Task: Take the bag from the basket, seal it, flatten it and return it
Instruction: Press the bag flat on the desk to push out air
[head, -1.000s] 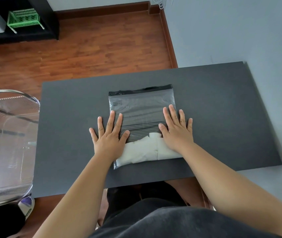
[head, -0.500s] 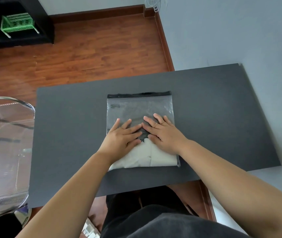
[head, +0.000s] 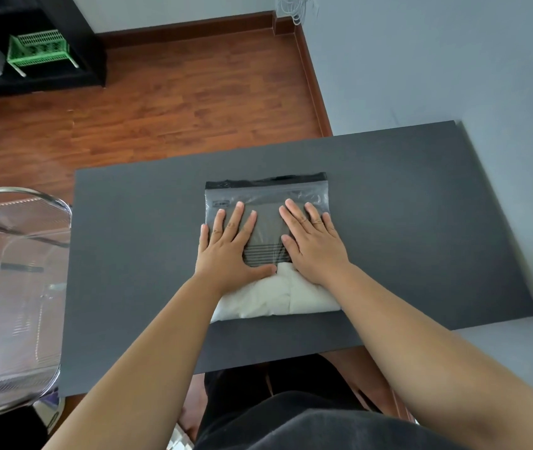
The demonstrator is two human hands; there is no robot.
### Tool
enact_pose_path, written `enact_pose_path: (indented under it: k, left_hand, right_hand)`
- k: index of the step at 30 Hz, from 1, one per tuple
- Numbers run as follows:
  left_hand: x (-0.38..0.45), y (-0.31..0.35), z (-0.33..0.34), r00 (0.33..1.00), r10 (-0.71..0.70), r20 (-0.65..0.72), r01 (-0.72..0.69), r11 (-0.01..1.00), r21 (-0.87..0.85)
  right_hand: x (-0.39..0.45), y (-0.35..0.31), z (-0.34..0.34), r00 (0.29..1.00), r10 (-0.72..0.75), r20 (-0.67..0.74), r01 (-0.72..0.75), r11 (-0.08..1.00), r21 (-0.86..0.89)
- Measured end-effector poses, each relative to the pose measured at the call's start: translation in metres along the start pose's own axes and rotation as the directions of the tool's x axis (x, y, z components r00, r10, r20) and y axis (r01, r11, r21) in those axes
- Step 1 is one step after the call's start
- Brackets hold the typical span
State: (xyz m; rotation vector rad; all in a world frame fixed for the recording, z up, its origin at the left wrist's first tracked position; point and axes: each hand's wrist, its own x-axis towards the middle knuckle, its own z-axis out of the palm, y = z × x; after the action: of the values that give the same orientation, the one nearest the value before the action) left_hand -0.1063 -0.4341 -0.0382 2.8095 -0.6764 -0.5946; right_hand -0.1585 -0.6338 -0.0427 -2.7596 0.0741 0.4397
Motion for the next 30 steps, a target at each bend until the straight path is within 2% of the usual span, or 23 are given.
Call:
enact_pose_path:
  k: [4,6,8,10,12,16,23,30]
  left_hand:
    - [0.007,0.001,-0.005,0.999,-0.034,0.006,0.034,0.999,0.038]
    - [0.007,0.003,-0.006,0.997,0.055,-0.052,-0.052,0.998,0.044]
    - [0.009,0.004,-0.008,0.987,0.12,-0.111,-0.126,0.991,-0.044]
    - [0.016,0.006,-0.007,0.988,0.071,-0.134,-0.091,0.984,-0.151]
    - [0.022,0.01,-0.002,0.989,0.011,-0.149,-0.027,0.994,-0.107]
    - [0.027,0.012,0.007,0.988,0.002,-0.157,0.001,1.0,0.015]
    - [0.028,0.011,0.01,0.986,-0.053,-0.158,0.06,0.997,0.039]
    - [0.022,-0.005,0.009,0.962,-0.187,-0.201,0.19,0.982,-0.004]
  right_hand:
    - [0.005,-0.005,-0.003,1.0,0.012,-0.008,-0.012,0.999,0.046]
    - [0.01,-0.01,-0.003,1.0,0.01,-0.014,-0.01,0.998,0.056]
    - [0.015,-0.014,-0.002,1.0,0.001,-0.015,0.0,0.998,0.06]
    - [0.017,-0.016,0.0,1.0,-0.006,-0.027,0.007,0.998,0.064]
    - [0.018,-0.015,0.001,0.998,0.003,-0.07,0.002,0.998,0.068]
    - [0.021,-0.014,0.002,0.991,0.047,-0.126,-0.043,0.998,0.038]
    - [0.024,-0.016,0.005,0.979,0.126,-0.16,-0.12,0.991,0.051]
    - [0.019,-0.003,0.003,0.959,0.226,-0.171,-0.222,0.974,0.042]
